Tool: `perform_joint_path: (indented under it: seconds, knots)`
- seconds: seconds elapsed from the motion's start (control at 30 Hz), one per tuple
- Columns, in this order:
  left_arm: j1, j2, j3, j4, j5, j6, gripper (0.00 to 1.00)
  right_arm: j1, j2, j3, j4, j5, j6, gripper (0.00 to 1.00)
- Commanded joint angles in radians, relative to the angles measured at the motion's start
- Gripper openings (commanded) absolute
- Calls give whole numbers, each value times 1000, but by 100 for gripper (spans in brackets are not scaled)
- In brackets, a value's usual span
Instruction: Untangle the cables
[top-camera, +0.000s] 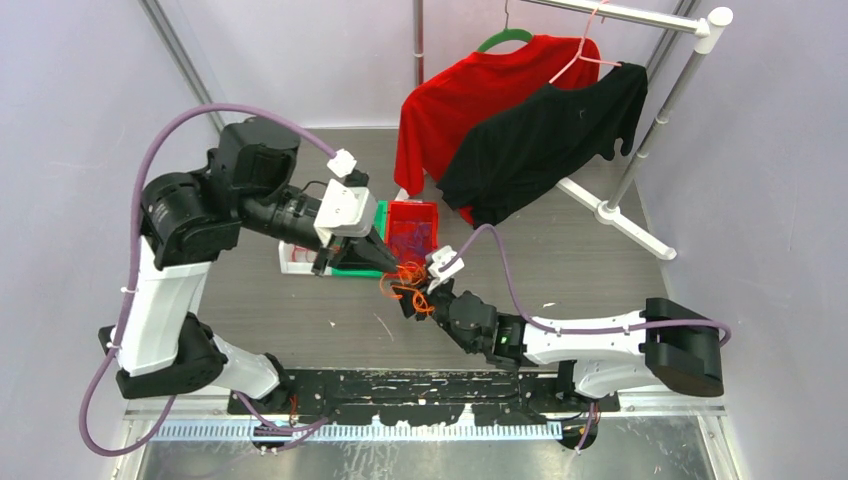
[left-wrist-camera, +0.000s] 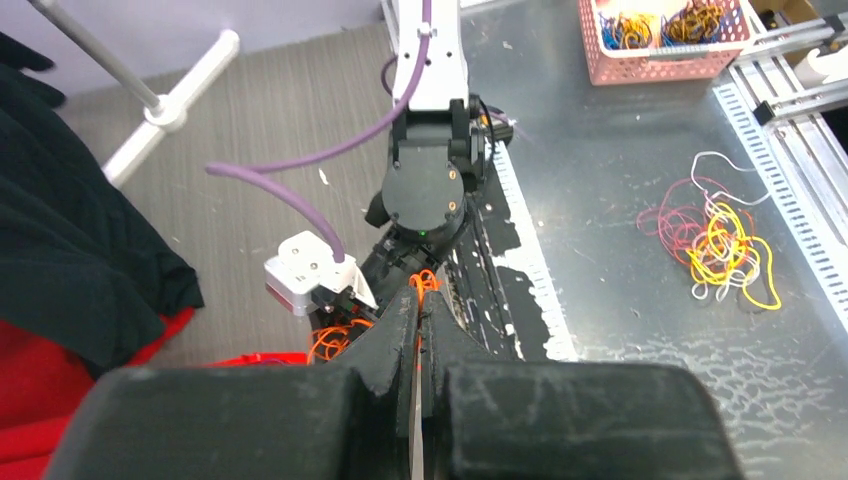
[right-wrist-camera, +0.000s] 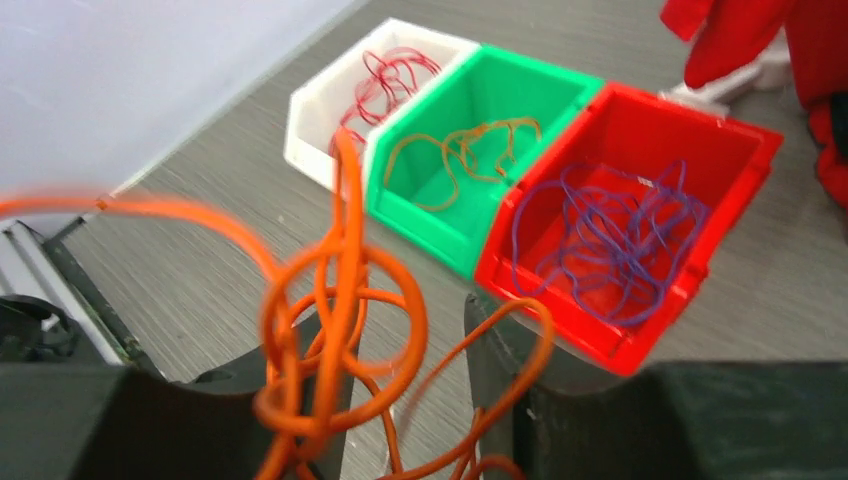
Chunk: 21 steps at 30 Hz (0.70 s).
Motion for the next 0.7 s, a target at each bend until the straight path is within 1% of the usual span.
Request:
perform_joint_path:
  seconds: [0.0, 0.17, 0.27, 0.3, 0.47, 0.57, 0.6, 0.67]
  knots:
    - [-4, -16, 78, 76, 8, -28, 0, -15, -22, -85, 77, 27, 84, 45]
    - [-4, -53, 100, 198, -81, -4, 0, -16, -59, -217, 76, 27, 200, 41]
    - [-4, -73, 102, 259, -131, 19, 0, -16, -98, -295, 81, 32, 286, 29]
    - [-4, -78, 102, 269, -142, 33, 0, -16, -109, -314, 78, 32, 309, 26]
    - [-3, -96, 100, 316, -211, 106, 0, -14, -157, -385, 23, 37, 404, 25]
    - [-4, -101, 93, 313, -238, 155, 0, -14, -183, -408, -1, 27, 433, 24]
    - [-4, -105, 84, 303, -244, 163, 0, -13, -196, -406, -12, 18, 431, 24]
    - [-4, -126, 30, 296, -247, 192, 0, -13, -231, -383, -62, -9, 412, 29]
